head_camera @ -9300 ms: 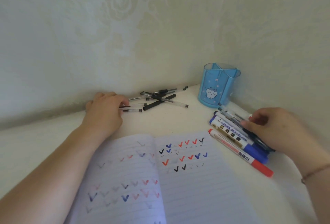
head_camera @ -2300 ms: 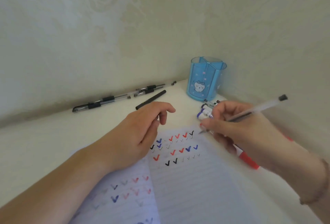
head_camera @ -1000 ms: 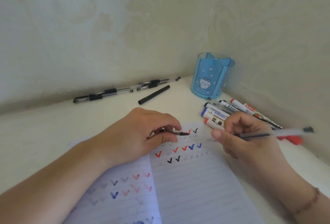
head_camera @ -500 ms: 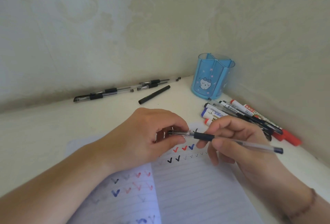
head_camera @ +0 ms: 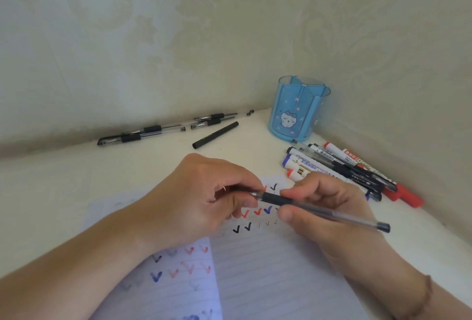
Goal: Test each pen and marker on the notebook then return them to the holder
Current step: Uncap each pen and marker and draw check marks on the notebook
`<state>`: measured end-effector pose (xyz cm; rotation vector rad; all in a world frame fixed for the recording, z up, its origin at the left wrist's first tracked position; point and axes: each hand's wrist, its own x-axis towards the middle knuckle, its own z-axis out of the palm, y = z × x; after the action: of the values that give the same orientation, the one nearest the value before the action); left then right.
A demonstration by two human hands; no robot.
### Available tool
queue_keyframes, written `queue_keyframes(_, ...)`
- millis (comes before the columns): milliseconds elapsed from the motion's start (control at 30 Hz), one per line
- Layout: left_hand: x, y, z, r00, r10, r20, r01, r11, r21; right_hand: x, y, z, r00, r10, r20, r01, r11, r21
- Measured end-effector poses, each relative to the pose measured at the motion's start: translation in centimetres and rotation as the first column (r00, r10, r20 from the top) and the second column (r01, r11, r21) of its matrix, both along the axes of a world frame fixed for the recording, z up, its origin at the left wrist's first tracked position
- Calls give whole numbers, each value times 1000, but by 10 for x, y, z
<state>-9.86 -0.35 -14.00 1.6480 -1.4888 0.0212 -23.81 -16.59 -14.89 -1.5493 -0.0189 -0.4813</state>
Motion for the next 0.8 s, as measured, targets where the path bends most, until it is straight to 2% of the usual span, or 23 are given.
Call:
queue_keyframes(67, -1, -1, -1, 999, -8, -47, 9, 1000, 10, 3, -4, 2, 999, 46, 19, -46, 999, -29)
queue_keyframes(133, 0, -1, -3, 999, 7, -32, -6, 1000, 30, 5, -14, 6, 997, 29, 78, -23, 998, -66)
queue_keyframes(233, 13, 2, -5, 984, 138, 112, -152, 980, 126, 0, -34, 14, 967, -168, 191, 223, 922, -317)
queue_keyframes(300, 25, 5, -6, 931, 285, 229, -324, 933, 158, -7, -49, 21, 910, -374, 178, 413, 790, -454)
queue_keyframes(367, 36, 6, -9, 866, 412, 283, -464, 874, 147, -13, -67, 20, 792, -598, 124, 530, 574, -624)
queue_keyframes(433, 45, 7, -13, 795, 528, 299, -585, 798, 146, -16, -82, 15, 689, -718, 103, 504, 372, -780)
queue_keyframes(500, 54, 8, -14, 727, 611, 313, -678, 710, 191, -13, -90, 10, 649, -752, 114, 437, 246, -865)
queue_keyframes(667, 73, 14, -11, 554, 718, 421, -832, 464, 303, -7, -88, -2, 662, -744, 92, 296, 147, -944)
queue_keyframes(800, 87, 26, -9, 467, 757, 457, -881, 352, 317, -5, -84, 0, 663, -738, 122, 350, 162, -923)
